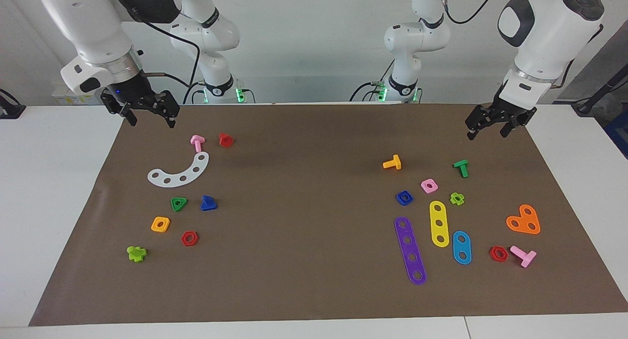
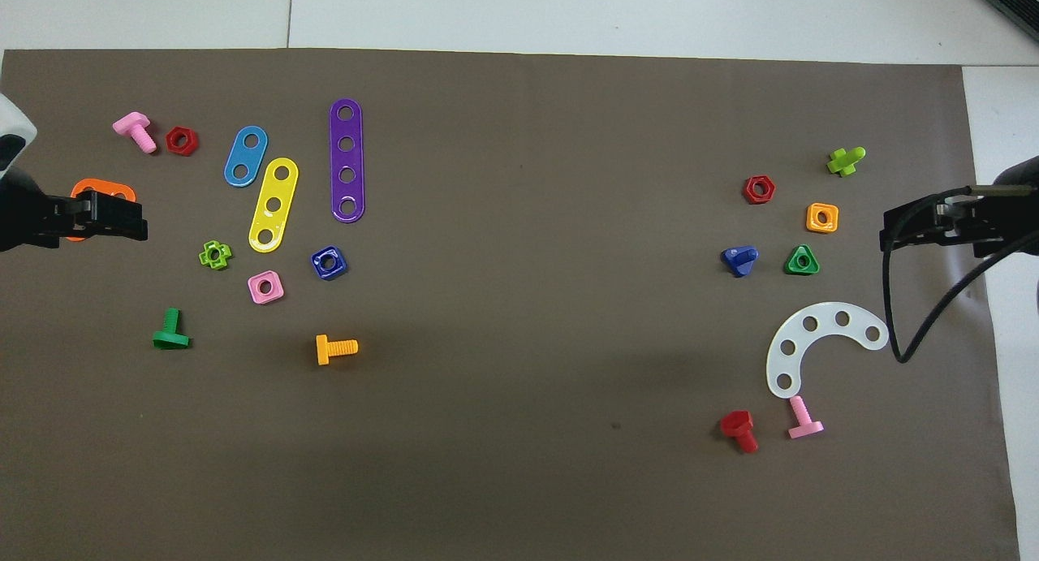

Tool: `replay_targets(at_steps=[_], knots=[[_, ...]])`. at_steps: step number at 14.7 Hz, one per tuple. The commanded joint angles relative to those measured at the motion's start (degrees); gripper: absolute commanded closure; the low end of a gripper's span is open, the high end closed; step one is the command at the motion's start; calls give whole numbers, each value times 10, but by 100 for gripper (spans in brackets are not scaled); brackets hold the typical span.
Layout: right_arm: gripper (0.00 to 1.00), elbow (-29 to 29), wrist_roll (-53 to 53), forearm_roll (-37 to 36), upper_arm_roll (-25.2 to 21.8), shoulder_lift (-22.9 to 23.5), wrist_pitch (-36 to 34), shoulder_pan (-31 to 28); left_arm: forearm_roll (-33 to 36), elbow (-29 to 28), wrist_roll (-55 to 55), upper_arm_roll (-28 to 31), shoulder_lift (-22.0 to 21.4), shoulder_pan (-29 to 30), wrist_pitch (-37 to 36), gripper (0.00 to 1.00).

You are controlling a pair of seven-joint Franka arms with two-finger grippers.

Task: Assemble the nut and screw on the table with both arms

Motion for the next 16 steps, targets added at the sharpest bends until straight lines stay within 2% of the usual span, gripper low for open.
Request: replay_targets(at_steps=[1,5,8,12,16], knots=[[0,-11,-1,1,5,-9,2,-4,11,-18,-2,0,-16,1,5,0],[0,-28,-7,3,5,-16,9,-2,11,-18,-2,0,-16,1,5,0],[0,-97,-31,4,6,-34,88,-1,11,-18,-2,0,-16,1,5,0],[0,-185,-52,24,7,-5,229,18,11,-18,-2,0,-16,1,5,0],[0,-238,-113,26,8,61,349,23,11,-18,-2,0,-16,1,5,0]])
